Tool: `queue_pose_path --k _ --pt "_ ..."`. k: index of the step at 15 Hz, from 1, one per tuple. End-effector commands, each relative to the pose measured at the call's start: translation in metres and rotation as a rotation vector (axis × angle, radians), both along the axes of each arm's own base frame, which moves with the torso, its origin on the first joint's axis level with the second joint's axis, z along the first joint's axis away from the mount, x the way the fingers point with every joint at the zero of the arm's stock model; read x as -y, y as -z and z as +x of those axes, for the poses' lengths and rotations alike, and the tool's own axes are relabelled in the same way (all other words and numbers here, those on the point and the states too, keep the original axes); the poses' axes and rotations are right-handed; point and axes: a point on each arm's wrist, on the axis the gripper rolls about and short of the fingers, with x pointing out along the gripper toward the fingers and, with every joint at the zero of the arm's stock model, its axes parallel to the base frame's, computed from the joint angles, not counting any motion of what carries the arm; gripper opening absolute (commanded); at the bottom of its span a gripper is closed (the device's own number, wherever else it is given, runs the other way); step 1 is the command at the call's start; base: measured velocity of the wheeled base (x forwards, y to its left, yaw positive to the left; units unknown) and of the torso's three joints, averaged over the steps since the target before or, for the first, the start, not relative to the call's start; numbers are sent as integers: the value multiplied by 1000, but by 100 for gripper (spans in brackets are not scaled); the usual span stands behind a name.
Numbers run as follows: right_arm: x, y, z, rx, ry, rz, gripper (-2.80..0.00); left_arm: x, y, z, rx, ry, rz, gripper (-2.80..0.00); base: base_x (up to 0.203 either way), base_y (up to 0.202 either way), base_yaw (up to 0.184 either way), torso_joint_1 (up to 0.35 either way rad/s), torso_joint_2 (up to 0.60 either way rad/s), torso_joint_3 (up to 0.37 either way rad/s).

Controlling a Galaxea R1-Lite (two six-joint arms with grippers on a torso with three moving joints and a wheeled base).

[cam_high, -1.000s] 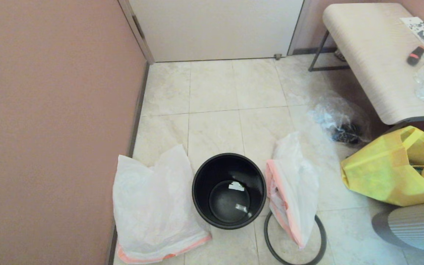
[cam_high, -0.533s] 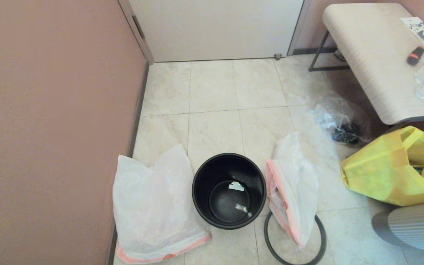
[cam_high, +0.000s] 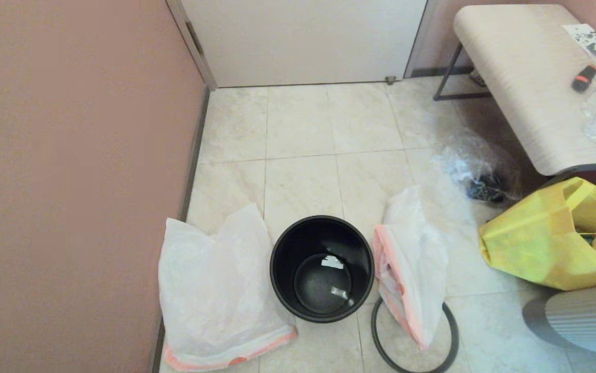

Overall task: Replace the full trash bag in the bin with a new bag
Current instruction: Pick up a new trash bag

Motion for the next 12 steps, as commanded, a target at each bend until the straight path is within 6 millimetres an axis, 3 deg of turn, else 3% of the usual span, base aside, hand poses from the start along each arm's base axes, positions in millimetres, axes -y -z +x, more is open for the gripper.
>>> queue_pose_path --k 1,12 --pt "0 3 1 -13 -1 0 -280 0 0 0 0 0 -3 -280 0 0 0 0 0 0" --pt "0 3 1 -13 -1 0 -280 -1 -7 -2 28 -55 -83 -280 0 0 0 0 0 0"
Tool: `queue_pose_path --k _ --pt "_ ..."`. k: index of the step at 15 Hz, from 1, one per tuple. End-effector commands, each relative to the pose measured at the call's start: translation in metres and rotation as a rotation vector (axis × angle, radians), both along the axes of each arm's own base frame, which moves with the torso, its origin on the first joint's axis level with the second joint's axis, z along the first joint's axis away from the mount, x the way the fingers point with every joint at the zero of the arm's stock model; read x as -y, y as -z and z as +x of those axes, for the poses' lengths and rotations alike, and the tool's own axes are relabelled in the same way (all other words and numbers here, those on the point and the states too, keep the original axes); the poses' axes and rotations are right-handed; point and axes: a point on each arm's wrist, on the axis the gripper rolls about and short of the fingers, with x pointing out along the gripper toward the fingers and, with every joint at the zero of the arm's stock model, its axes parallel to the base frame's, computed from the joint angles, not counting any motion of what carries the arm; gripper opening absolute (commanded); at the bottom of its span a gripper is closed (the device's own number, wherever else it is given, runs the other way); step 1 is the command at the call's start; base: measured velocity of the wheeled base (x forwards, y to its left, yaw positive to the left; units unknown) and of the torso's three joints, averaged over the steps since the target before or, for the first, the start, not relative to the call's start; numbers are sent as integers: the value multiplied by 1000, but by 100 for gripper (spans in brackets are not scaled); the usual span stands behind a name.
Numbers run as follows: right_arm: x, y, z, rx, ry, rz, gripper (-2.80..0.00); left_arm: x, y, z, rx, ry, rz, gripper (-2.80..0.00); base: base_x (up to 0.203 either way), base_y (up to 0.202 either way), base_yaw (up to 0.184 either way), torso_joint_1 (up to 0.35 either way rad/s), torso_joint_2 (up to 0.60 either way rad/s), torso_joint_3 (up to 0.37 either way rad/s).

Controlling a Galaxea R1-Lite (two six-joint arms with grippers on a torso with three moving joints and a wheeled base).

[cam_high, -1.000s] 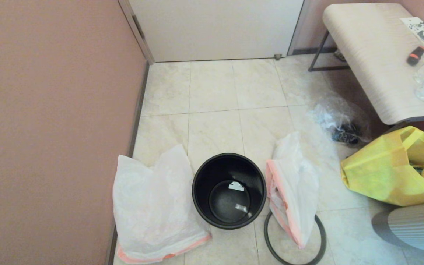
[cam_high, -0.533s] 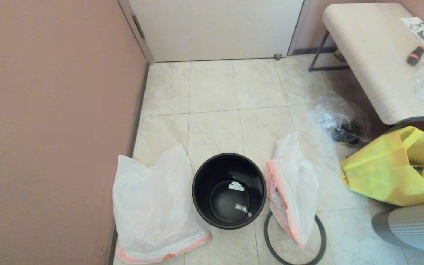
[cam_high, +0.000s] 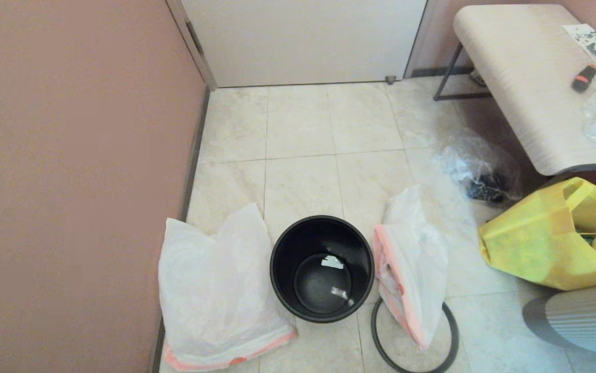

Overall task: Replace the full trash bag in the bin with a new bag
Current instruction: Pick up a new trash bag

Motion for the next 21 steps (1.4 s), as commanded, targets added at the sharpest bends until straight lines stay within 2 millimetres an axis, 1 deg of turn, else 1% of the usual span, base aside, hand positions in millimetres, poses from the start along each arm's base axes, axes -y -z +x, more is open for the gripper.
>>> queue_pose_path --k 1,3,5,7,9,11,13,14,17,18,19,21 --pt "0 3 1 -13 0 0 -280 0 -14 -4 52 -8 -13 -280 0 0 0 0 0 0" --pt "0 3 1 -13 -1 -1 -280 0 -33 -8 97 -10 -7 -280 0 0 0 0 0 0" --pt "0 3 1 -13 -1 -1 -280 0 -43 -4 75 -14 65 -280 0 0 0 0 0 0" --pt "0 3 1 -13 0 0 -280 0 -50 5 28 -8 103 -280 0 0 0 0 0 0" --pt "0 3 1 -12 -1 0 -280 0 -65 24 -31 4 126 -280 0 0 0 0 0 0" --pt "0 3 1 -13 -1 0 -280 0 -77 55 -147 -5 147 -280 0 0 0 0 0 0" --pt "0 3 1 -13 -1 0 -280 -1 -79 90 -296 -22 177 -280 0 0 0 0 0 0" --pt "0 3 1 -12 -1 1 -280 -2 -77 108 -377 -24 188 -280 0 0 0 0 0 0" --pt "0 3 1 -13 -1 0 -280 -4 -60 159 -604 -17 203 -280 0 0 0 0 0 0" --pt "0 3 1 -13 0 0 -280 -1 -54 173 -647 -3 210 -280 0 0 0 0 0 0" --pt "0 3 1 -13 -1 0 -280 5 -48 186 -675 18 210 -280 0 0 0 0 0 0" --pt "0 3 1 -13 -1 -1 -280 23 -31 214 -751 23 206 -280 0 0 0 0 0 0"
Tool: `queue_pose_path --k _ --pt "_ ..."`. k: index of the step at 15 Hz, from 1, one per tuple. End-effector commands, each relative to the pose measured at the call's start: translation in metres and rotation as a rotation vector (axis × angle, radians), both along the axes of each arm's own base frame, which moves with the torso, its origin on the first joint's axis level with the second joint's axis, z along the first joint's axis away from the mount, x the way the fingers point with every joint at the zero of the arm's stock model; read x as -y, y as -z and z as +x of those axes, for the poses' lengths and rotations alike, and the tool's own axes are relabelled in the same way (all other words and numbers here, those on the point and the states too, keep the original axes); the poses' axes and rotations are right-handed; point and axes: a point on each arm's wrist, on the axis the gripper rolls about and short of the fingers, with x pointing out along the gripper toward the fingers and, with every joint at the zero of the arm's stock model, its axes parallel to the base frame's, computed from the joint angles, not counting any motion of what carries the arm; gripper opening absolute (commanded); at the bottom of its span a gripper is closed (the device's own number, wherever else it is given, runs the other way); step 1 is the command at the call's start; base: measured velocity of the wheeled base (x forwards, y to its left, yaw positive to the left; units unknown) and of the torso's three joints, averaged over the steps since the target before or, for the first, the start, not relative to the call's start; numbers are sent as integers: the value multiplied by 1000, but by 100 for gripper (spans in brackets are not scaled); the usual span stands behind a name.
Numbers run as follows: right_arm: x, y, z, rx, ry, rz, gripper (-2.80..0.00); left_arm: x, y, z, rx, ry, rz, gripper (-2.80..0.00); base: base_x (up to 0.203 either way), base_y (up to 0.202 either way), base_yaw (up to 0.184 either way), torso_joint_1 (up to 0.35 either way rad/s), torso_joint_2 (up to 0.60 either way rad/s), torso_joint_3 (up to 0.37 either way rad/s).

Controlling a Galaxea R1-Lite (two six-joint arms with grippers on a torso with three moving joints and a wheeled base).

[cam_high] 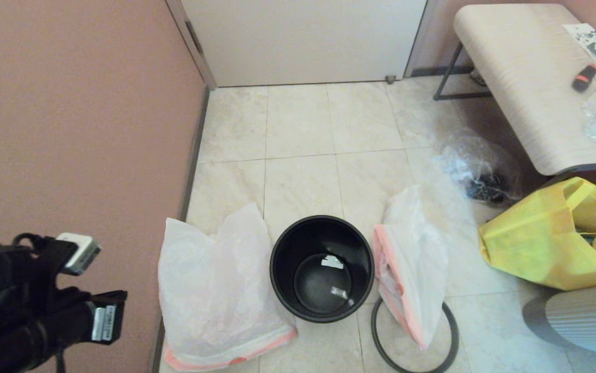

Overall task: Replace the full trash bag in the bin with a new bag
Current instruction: Pick up a new trash bag

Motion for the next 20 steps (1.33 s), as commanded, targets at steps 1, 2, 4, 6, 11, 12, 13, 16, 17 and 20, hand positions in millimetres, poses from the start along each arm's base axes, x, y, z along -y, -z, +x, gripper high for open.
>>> queue_pose_path --k 1,2,4,6,11,12,13,16,17,20 --pt "0 3 1 -13 -1 -1 -280 18 38 36 -193 2 28 -280 0 0 0 0 0 0" --pt "0 3 1 -13 0 -1 -280 28 50 49 -232 -13 42 -280 0 0 0 0 0 0" --pt "0 3 1 -13 1 0 -280 45 82 76 -320 -28 76 -280 0 0 0 0 0 0" --pt "0 3 1 -12 0 0 -280 58 117 102 -399 -35 112 -280 0 0 0 0 0 0" --pt "0 3 1 -12 -1 0 -280 85 167 172 -430 -19 152 -280 0 0 0 0 0 0" --pt "0 3 1 -12 0 0 -280 89 173 184 -443 -17 158 -280 0 0 0 0 0 0" --pt "0 3 1 -13 -1 0 -280 92 181 195 -459 -14 165 -280 0 0 0 0 0 0" --pt "0 3 1 -13 -1 0 -280 101 199 221 -490 2 174 -280 0 0 0 0 0 0" --pt "0 3 1 -13 -1 -1 -280 104 202 229 -492 9 168 0 0 0 0 0 0 0" --pt "0 3 1 -13 0 1 -280 112 211 251 -475 12 152 0 0 0 0 0 0 0"
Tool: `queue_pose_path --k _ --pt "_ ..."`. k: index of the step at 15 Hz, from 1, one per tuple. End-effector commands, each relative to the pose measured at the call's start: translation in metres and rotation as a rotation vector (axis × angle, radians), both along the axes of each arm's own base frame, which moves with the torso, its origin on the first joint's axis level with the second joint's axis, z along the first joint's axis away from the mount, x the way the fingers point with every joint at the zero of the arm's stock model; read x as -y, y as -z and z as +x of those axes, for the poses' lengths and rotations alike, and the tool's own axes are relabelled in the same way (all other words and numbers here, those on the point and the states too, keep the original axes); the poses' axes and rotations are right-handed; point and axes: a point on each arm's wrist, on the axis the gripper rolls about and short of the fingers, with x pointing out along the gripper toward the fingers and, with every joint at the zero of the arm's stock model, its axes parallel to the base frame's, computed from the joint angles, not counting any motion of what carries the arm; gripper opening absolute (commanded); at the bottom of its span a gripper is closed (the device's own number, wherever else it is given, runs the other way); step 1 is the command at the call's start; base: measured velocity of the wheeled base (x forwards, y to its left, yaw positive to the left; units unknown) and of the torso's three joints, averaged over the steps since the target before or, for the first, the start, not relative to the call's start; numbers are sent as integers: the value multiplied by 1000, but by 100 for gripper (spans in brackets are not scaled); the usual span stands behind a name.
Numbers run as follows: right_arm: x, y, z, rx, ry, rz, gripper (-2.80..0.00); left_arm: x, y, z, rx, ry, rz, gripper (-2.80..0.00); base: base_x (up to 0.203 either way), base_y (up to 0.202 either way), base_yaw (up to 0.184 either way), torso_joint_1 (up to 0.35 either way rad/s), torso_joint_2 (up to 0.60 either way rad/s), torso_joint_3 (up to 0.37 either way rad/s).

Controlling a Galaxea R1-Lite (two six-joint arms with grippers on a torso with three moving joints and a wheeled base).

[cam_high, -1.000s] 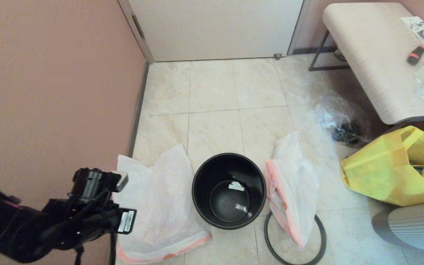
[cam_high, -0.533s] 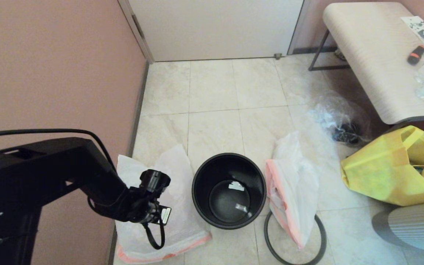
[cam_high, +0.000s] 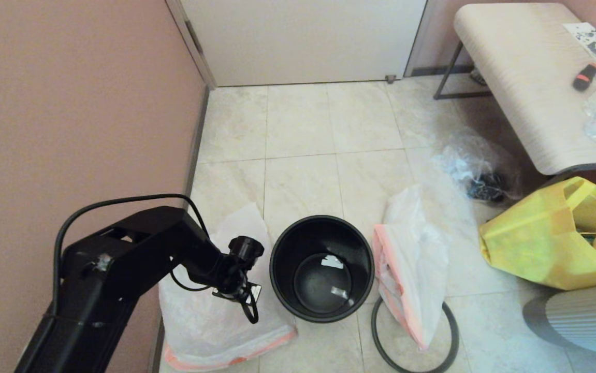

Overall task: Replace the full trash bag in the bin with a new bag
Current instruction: Pick up a new trash bag

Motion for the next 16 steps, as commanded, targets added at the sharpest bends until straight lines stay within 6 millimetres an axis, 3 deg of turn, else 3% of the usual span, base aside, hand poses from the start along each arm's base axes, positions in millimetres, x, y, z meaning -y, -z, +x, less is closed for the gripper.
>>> queue_pose_path --k 1,6,11,16 --pt "0 3 1 -11 -1 0 -280 4 16 12 6 -2 -3 0 0 0 0 0 0 0" --pt "0 3 1 -13 -1 -1 -280 11 7 23 21 69 -158 0 0 0 0 0 0 0" --pt "0 3 1 -13 -2 0 -280 13 22 41 92 31 -98 0 0 0 0 0 0 0" --pt "0 3 1 -13 -1 -1 -280 11 38 45 141 38 -32 0 0 0 0 0 0 0"
